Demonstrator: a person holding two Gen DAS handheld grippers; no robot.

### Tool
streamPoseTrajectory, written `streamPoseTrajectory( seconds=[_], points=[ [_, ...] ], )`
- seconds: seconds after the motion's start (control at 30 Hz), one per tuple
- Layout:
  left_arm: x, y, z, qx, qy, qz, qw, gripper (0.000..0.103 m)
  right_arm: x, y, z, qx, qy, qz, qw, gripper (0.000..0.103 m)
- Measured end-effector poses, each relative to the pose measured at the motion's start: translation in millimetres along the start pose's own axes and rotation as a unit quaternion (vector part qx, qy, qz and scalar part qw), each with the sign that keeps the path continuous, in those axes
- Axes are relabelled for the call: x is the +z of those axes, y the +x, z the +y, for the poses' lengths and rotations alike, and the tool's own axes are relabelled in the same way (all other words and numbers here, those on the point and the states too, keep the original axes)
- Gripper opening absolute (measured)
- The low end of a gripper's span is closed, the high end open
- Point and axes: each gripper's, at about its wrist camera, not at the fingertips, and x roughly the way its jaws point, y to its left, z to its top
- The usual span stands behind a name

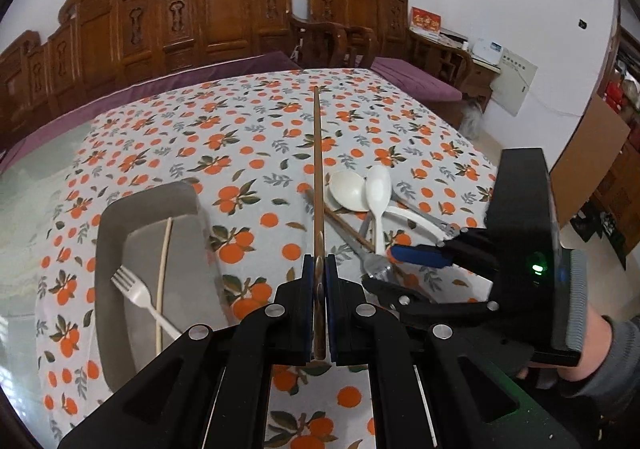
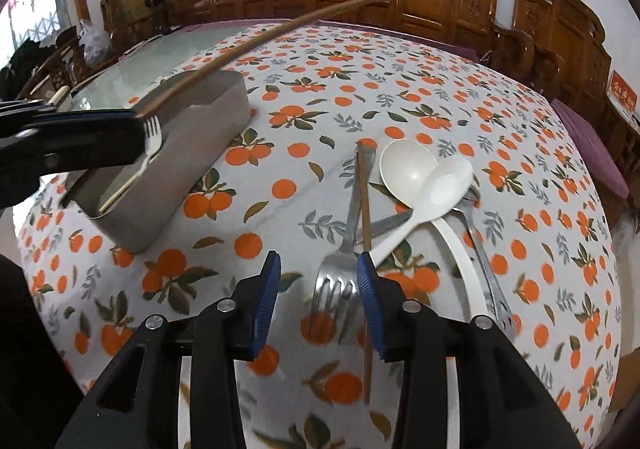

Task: Organize utensils
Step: 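Close the right gripper on a steel fork while the left gripper holds the chopstick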

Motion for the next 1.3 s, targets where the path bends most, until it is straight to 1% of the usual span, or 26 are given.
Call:
streamPoseTrajectory(
  seconds=[0.13,0.2,0.4,0.43,0.53,0.7,0.87,0.97,1.1,1.2,1.3],
  points=[
    [-9,-2,7,0.010,-0.008,0.003,0.9999,0.004,1,15,2,-0.016,-0.013,0.013,1.000,0.043],
    [-11,-3,9,0.014,-0.012,0.004,0.9998,0.004,1,18,4,-0.025,-0.023,0.012,0.999,0.044],
    [-17,-2,6,0.019,-0.010,0.007,0.9997,0.004,-3,24,9,-0.075,-0.060,0.020,0.995,0.042],
    [-18,-2,4,0.019,-0.010,0.008,0.9997,0.004,-4,23,8,-0.075,-0.059,0.020,0.995,0.041],
    [-23,-4,0,0.019,-0.007,0.010,0.9997,0.004,-4,21,3,-0.079,-0.049,0.024,0.995,0.031],
    [-31,-7,-8,0.019,-0.005,0.014,0.9997,0.004,-6,17,-9,-0.080,-0.025,0.031,0.996,0.028],
    [-33,-9,-15,0.018,0.002,0.013,0.9997,0.004,-8,11,-20,-0.071,-0.006,0.033,0.997,0.028],
    [-34,-9,-15,0.018,0.003,0.013,0.9997,0.004,-8,8,-27,-0.054,0.015,0.036,0.998,0.028],
    [-34,-9,-12,0.019,-0.001,0.014,0.9997,0.004,-10,5,-41,-0.024,0.058,0.040,0.997,0.028],
    [-35,-10,-10,0.018,-0.004,0.013,0.9997,0.004,-12,3,-43,-0.018,0.061,0.039,0.997,0.028],
    [-35,-10,-8,0.018,-0.005,0.012,0.9997,0.004,-13,-3,-43,-0.001,0.065,0.036,0.997,0.028]
  ],
)
